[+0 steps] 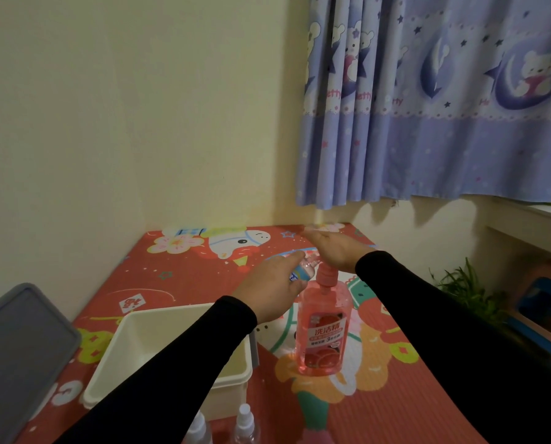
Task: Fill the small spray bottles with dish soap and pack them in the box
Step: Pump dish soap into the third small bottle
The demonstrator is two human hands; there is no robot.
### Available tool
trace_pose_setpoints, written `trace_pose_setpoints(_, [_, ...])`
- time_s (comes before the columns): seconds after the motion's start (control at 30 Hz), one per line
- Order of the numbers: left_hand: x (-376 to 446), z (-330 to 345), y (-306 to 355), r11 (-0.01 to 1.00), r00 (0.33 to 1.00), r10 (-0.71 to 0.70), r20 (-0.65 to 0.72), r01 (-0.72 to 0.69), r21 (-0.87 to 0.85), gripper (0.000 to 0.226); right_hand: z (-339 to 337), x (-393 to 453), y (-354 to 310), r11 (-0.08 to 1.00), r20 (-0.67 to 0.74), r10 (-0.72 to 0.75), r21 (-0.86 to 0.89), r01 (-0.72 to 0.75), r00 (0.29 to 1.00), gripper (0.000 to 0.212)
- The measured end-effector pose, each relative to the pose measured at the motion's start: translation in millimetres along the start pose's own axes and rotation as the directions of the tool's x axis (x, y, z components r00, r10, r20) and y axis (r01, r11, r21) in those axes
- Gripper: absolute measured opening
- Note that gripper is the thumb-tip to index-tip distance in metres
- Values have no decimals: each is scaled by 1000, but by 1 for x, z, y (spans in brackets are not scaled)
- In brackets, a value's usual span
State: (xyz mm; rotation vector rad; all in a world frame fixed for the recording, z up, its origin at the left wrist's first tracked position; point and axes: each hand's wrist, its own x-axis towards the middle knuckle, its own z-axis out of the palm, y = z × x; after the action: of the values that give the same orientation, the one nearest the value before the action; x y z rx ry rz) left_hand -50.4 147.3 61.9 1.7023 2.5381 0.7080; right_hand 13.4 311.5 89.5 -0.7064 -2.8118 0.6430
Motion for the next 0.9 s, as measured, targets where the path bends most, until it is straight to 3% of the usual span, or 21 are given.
trace_pose_setpoints(0.4, [1, -7, 2, 1000, 1000, 6, -13, -6, -22, 54, -12, -1, -4, 1000, -30, 23, 7, -23, 999, 58])
trace_pose_setpoints(0.67, [-4, 1, 2, 1000, 1000, 13, 19, -14, 11, 58, 8, 1, 4, 998, 47, 33, -56, -30, 998, 54])
trace_pose_setpoints(0.9, [2, -8, 2, 1000, 1000, 8, 3, -8, -13, 55, -11, -5, -5, 1000, -25, 19, -13, -20, 1000, 55])
